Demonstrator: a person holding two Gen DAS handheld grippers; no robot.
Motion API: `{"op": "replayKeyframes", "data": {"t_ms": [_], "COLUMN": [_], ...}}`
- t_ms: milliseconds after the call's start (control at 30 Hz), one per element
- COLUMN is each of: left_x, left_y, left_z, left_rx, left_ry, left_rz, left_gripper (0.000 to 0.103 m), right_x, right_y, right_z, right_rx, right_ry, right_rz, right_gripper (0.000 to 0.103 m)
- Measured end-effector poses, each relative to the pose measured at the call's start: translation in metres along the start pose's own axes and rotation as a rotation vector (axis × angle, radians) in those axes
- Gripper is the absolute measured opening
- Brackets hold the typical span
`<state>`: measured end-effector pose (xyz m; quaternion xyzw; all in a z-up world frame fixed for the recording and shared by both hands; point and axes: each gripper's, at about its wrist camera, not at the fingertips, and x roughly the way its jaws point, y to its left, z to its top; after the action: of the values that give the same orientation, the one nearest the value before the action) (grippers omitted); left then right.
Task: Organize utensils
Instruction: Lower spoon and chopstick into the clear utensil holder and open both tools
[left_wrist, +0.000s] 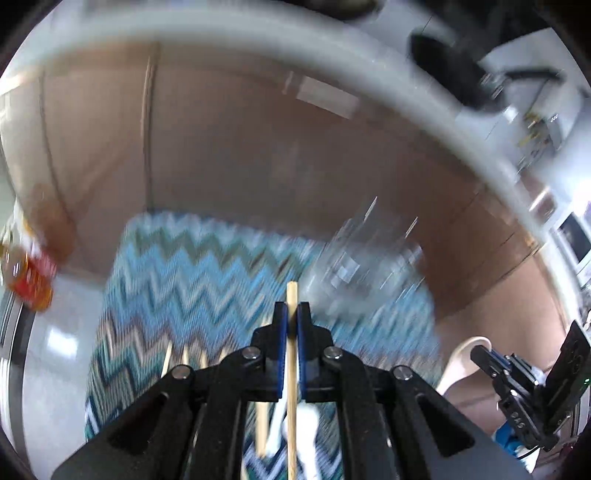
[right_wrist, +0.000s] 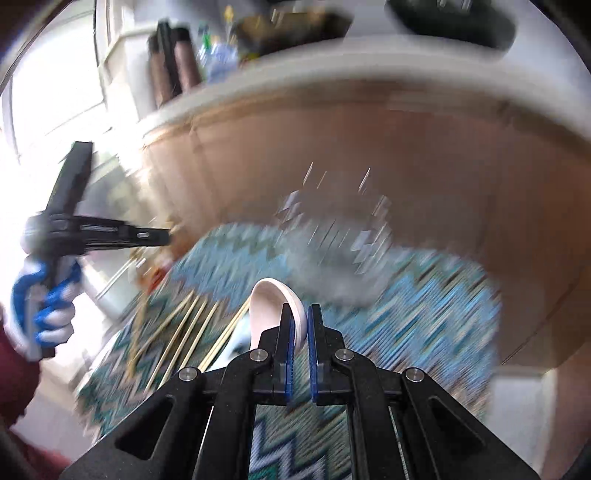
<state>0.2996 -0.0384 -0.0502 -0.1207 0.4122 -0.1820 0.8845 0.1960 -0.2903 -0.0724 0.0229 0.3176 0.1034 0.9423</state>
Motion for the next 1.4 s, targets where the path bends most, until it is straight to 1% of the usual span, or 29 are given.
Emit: {"op": "replayKeyframes", "data": {"t_ms": [33, 67, 133, 167, 200, 233, 300, 367, 400, 500, 633, 667, 800, 867, 900, 933, 967, 1000, 1067, 1167, 1233, 1267, 1300, 1400], "left_x": [-0.011, -0.018, -0.030, -0.035, -0.038, -0.037, -0.030, -0.018, -0.012, 0.012, 0.051, 0.055, 0.083, 0.091, 0.094, 0.094, 0.093, 0.091, 0.081, 0.053, 0.023, 0.013, -0.005, -0.055], "left_y": [-0.009, -0.014, -0.028, -0.033, -0.038, -0.045, -0.054, -0.064, -0.069, -0.080, -0.085, -0.088, -0.090, -0.089, -0.088, -0.088, -0.088, -0.088, -0.088, -0.094, -0.096, -0.097, -0.096, -0.093], "left_z": [0.012, 0.021, 0.042, 0.049, 0.056, 0.063, 0.073, 0.080, 0.084, 0.087, 0.081, 0.078, 0.063, 0.057, 0.055, 0.054, 0.052, 0.052, 0.050, 0.049, 0.052, 0.054, 0.055, 0.058], "left_rx": [0.002, -0.001, -0.013, -0.013, -0.011, -0.011, -0.020, -0.022, -0.021, -0.013, 0.010, 0.012, 0.046, 0.059, 0.065, 0.074, 0.083, 0.087, 0.092, 0.130, 0.152, 0.154, 0.152, 0.147], "left_ry": [-0.063, -0.111, -0.228, -0.288, -0.337, -0.386, -0.468, -0.525, -0.542, -0.584, -0.611, -0.614, -0.643, -0.637, -0.622, -0.614, -0.613, -0.612, -0.615, -0.642, -0.655, -0.660, -0.671, -0.689], "left_rz": [-0.020, -0.042, -0.087, -0.087, -0.084, -0.082, -0.090, -0.079, -0.073, -0.037, 0.007, 0.011, 0.079, 0.088, 0.083, 0.082, 0.082, 0.079, 0.072, 0.080, 0.085, 0.088, 0.094, 0.113], "left_gripper": [0.004, 0.004, 0.004, 0.004, 0.004, 0.004, 0.004, 0.004, 0.004, 0.004, 0.004, 0.005, 0.005, 0.006, 0.007, 0.008, 0.012, 0.022, 0.030, 0.030, 0.030, 0.030, 0.030, 0.030], "right_x": [-0.007, -0.013, -0.018, -0.017, -0.017, -0.012, 0.000, 0.010, 0.018, 0.045, 0.070, 0.075, 0.089, 0.095, 0.095, 0.095, 0.091, 0.091, 0.078, 0.056, 0.040, 0.024, 0.017, -0.023], "right_y": [-0.002, -0.004, -0.006, -0.004, -0.004, 0.000, 0.003, 0.004, 0.005, 0.002, -0.003, -0.005, -0.015, -0.017, -0.018, -0.018, -0.019, -0.019, -0.018, -0.012, -0.007, -0.002, 0.000, 0.015], "right_z": [0.015, 0.025, 0.041, 0.051, 0.056, 0.063, 0.070, 0.074, 0.075, 0.077, 0.070, 0.066, 0.052, 0.045, 0.044, 0.045, 0.043, 0.045, 0.045, 0.052, 0.056, 0.058, 0.060, 0.064], "right_rx": [0.010, 0.011, 0.005, -0.001, -0.008, -0.030, -0.051, -0.073, -0.082, -0.095, -0.100, -0.098, -0.074, -0.071, -0.068, -0.064, -0.053, -0.047, -0.035, -0.045, -0.048, -0.053, -0.056, -0.062], "right_ry": [-0.060, -0.106, -0.180, -0.231, -0.255, -0.295, -0.334, -0.347, -0.347, -0.334, -0.324, -0.320, -0.304, -0.300, -0.299, -0.300, -0.308, -0.312, -0.330, -0.350, -0.363, -0.377, -0.383, -0.415], "right_rz": [-0.042, -0.083, -0.155, -0.209, -0.237, -0.296, -0.351, -0.396, -0.413, -0.445, -0.474, -0.478, -0.452, -0.439, -0.433, -0.429, -0.422, -0.420, -0.415, -0.426, -0.426, -0.428, -0.428, -0.416], "right_gripper": [0.007, 0.007, 0.007, 0.007, 0.007, 0.007, 0.007, 0.007, 0.007, 0.007, 0.007, 0.007, 0.008, 0.020, 0.023, 0.031, 0.037, 0.038, 0.038, 0.038, 0.038, 0.038, 0.038, 0.038]}}
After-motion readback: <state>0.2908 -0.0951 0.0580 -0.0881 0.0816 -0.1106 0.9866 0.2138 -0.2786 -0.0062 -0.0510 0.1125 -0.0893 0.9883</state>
